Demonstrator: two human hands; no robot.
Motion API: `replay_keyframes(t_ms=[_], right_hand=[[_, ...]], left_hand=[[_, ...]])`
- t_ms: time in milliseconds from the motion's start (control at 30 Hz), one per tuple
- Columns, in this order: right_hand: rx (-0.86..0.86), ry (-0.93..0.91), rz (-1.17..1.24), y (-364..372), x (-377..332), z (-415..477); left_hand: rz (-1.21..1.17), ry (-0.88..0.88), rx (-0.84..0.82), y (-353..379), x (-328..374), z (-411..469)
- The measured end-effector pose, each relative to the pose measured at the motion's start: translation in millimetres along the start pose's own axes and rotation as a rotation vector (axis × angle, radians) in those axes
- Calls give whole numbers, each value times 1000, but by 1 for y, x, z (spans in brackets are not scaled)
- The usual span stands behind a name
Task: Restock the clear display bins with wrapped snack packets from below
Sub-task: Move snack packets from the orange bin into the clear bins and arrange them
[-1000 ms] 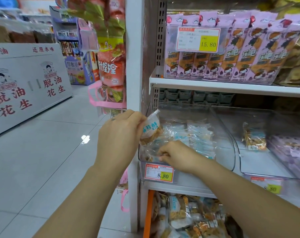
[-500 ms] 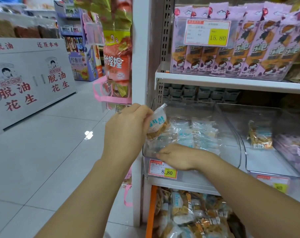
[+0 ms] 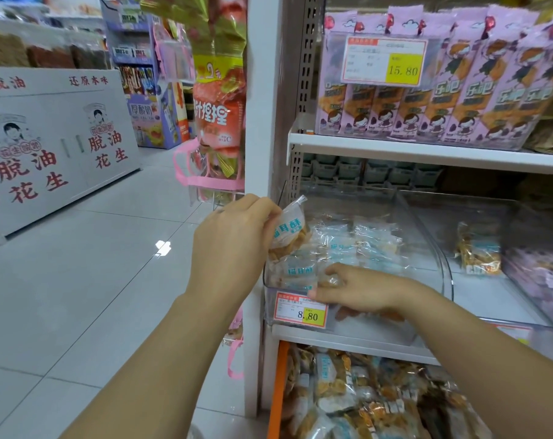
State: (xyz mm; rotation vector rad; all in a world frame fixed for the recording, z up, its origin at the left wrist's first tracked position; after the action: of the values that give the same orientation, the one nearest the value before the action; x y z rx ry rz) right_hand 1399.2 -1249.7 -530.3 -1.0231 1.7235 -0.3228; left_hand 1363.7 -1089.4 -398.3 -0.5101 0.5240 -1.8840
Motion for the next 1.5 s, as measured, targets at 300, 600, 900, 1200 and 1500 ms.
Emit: replay_keyframes(t_ms=[300,600,900,1200,1500], right_hand=[[-135,-55,35,14,1,12],[472,-348,214,-104,11,-58],[449,-293,-441,-75,16,-31],[450,-206,-191,-59,30,11],[501,-133,-377,-64,20,1]], left_hand=[[-13,38,-14,7,8,-1],[-166,177,-124,41,67,0],[-340,173,-547,111,102,-15],[-92,87,-853,127,39,-30],[-69,124,-807,118,45,-33]])
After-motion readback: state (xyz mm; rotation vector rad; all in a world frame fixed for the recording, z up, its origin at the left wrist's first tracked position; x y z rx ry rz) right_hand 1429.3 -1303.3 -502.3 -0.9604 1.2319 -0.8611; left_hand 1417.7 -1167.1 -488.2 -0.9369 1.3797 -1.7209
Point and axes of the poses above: each hand's wrist, its own z-axis towards the middle knuckle, its own y-axis out of the palm, x = y × z, the point moved 9 cm from there along z, towards the middle knuckle, and after that the axes turned 9 degrees about z, right-handed, at the moved point
